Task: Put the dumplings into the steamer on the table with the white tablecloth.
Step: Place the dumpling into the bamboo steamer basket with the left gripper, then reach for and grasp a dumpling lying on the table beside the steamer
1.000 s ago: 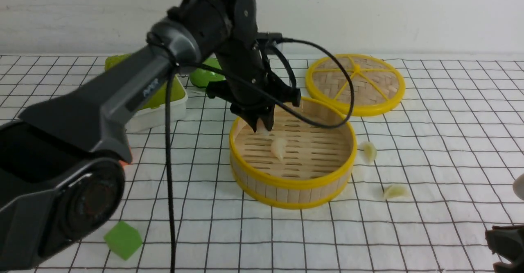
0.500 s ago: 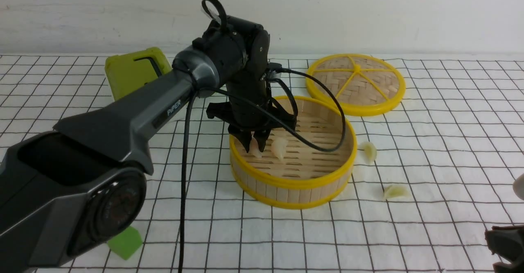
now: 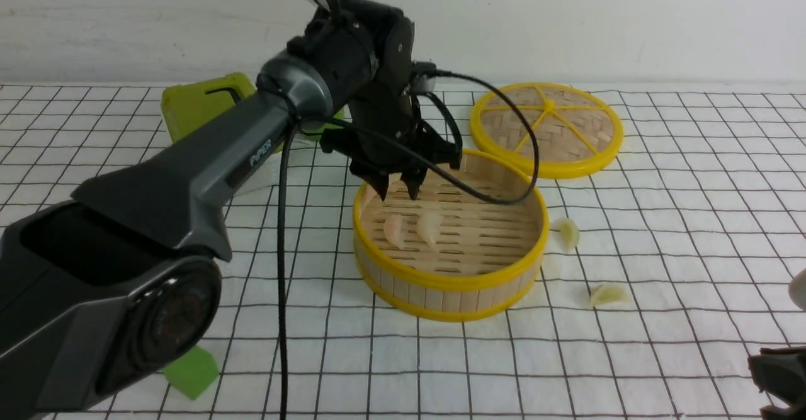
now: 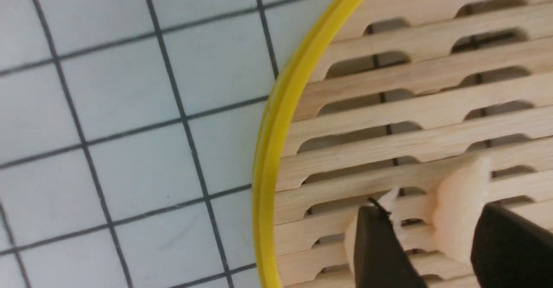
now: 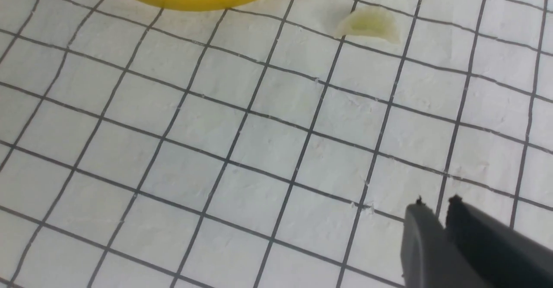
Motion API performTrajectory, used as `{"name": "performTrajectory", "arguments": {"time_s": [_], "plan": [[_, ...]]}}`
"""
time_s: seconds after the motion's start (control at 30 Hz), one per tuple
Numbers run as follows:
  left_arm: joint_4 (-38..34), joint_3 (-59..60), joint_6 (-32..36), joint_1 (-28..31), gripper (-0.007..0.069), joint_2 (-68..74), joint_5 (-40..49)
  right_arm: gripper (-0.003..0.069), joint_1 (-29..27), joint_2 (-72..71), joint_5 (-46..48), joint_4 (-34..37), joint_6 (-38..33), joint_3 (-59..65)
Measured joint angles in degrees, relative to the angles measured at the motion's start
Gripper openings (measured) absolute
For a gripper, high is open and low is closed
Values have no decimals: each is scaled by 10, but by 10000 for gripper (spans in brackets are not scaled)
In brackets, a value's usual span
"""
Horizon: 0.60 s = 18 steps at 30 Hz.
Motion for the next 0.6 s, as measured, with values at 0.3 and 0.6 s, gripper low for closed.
{"name": "performTrajectory", "arguments": {"time_s": [0.3,0.6], "plan": [[-48,-9,56,1,63,-219,0,139,0,1,50,0,53,0],[-43,188,63,1,-6,-489,0,264,0,178,58,26,82,-125]]}}
